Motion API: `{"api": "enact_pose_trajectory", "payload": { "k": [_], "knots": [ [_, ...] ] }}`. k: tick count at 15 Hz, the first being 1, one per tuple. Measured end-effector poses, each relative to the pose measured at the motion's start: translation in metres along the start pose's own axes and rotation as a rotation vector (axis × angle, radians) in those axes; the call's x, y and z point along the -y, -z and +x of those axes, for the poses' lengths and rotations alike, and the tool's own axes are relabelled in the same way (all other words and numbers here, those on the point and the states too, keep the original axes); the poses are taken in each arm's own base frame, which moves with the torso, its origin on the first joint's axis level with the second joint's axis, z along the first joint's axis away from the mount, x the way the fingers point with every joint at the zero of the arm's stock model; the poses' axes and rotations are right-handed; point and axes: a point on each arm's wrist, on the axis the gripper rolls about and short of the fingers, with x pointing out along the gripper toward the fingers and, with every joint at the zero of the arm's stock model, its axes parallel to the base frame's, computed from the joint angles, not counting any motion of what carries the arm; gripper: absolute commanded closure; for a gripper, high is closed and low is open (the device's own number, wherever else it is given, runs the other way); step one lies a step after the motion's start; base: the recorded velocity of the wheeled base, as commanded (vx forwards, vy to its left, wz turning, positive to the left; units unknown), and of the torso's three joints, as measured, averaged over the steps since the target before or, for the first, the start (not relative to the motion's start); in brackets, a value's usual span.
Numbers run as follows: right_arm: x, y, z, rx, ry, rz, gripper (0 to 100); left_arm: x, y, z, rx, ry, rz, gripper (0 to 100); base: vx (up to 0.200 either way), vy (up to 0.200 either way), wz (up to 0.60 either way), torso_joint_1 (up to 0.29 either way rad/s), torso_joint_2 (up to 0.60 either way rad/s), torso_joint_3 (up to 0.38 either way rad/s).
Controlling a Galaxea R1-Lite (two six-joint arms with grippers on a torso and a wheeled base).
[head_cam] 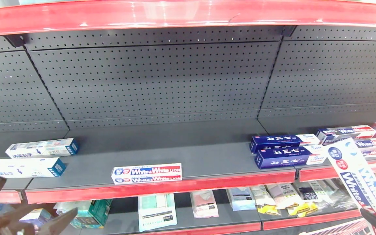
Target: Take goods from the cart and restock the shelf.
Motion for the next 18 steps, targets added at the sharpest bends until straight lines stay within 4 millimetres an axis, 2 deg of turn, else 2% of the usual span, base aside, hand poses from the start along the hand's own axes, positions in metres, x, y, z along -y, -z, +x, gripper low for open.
{"api": "enact_pose_trajectory", "payload": {
  "k": [2,4,6,14,18],
  "knots": [
    [0.000,0.000,-0.001,0.007,0.003,0.001,100,-0.006,0.013,-0.023,-0.053,-0.069,0.022,0,0.000,0.000,0.00,0.000,0.00,0.000],
    [0.000,-0.001,-0.001,0.010,0.004,0.001,100,-0.008,0.011,-0.037,0.025,-0.099,0.003,0,0.000,0.000,0.00,0.000,0.00,0.000],
    [0.001,-0.002,-0.001,0.013,0.005,0.001,100,-0.010,0.009,-0.044,0.068,-0.129,-0.018,0,0.000,0.000,0.00,0.000,0.00,0.000],
    [0.000,-0.002,-0.001,0.004,0.003,0.003,100,-0.019,0.011,-0.045,0.014,-0.393,-0.094,0,0.000,0.000,0.00,0.000,0.00,0.000],
    [0.000,-0.002,0.000,-0.003,0.000,0.002,100,-0.019,0.009,-0.044,0.018,-0.355,-0.116,0,0.000,0.000,0.00,0.000,0.00,0.000]
  ]
}}
